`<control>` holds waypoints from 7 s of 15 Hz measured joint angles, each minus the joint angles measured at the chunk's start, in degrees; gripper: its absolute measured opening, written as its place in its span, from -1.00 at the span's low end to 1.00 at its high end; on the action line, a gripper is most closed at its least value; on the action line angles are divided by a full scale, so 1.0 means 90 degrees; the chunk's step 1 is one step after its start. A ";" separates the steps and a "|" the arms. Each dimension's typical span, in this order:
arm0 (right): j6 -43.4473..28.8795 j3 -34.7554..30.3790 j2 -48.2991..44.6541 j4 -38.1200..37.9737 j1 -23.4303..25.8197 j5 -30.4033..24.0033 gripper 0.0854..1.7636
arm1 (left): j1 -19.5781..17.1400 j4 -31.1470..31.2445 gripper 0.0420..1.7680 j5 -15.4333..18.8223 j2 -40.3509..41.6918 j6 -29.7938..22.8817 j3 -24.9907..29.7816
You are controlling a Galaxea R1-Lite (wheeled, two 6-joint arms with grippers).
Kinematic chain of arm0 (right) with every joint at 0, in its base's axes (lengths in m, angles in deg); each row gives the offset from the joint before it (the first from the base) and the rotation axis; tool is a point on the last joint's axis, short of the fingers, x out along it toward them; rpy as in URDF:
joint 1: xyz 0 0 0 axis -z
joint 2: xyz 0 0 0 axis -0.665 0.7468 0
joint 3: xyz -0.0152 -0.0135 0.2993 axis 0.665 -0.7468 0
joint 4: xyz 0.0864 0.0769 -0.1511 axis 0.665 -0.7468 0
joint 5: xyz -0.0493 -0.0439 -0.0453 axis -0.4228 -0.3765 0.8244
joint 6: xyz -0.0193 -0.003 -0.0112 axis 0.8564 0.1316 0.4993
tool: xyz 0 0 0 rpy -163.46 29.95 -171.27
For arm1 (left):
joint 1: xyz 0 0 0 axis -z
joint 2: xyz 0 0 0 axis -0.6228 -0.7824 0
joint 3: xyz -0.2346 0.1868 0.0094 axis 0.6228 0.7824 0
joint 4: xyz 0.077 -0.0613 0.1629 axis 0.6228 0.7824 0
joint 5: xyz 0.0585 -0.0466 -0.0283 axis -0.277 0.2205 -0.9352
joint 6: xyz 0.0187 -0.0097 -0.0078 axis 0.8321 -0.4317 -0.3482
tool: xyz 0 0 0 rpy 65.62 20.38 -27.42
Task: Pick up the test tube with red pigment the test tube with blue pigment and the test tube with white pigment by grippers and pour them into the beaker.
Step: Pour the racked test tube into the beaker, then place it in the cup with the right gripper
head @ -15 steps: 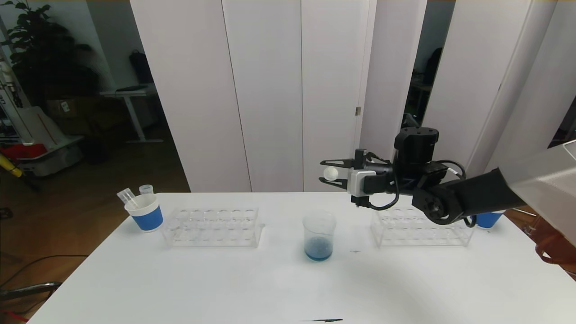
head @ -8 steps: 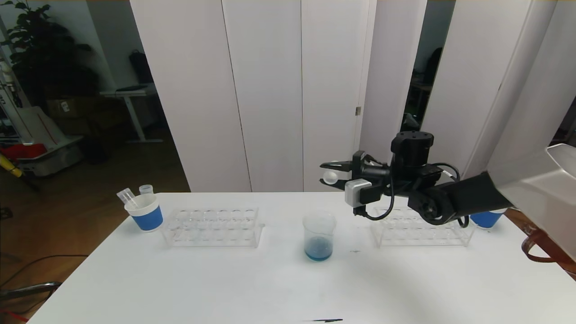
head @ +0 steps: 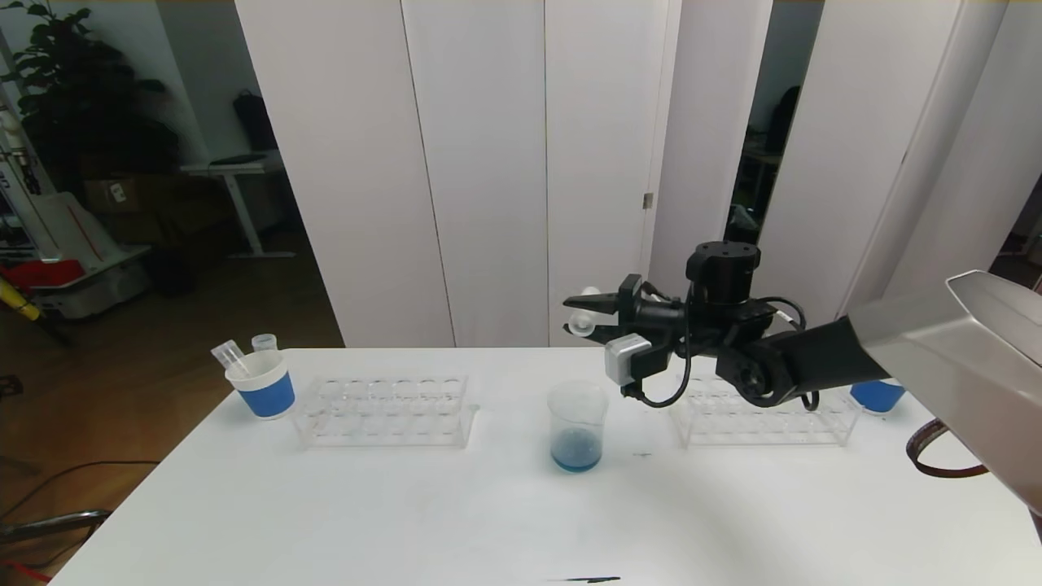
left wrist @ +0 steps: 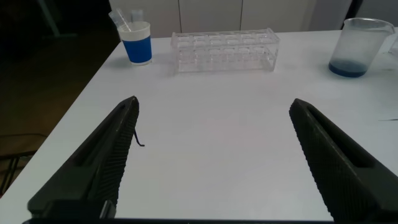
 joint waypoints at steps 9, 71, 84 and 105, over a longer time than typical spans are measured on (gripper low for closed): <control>0.0389 0.0367 0.0321 0.0007 -0.0003 0.0073 -0.42 | 0.0000 -0.0003 0.96 0.0000 0.0000 -0.0003 0.0000; -0.9593 -0.3688 -0.2756 0.2099 0.0573 0.8703 -0.42 | 0.0000 0.0000 0.96 0.0000 0.0000 -0.0003 0.0000; -0.9582 -0.2372 -0.2169 0.2217 0.3362 0.7420 -0.42 | 0.0000 0.0000 0.96 0.0000 0.0000 0.0000 0.0000; -0.9750 -0.3409 -0.0267 0.3082 0.3512 0.7429 -0.42 | 0.0000 -0.0003 0.96 0.0000 0.0000 0.0000 0.0000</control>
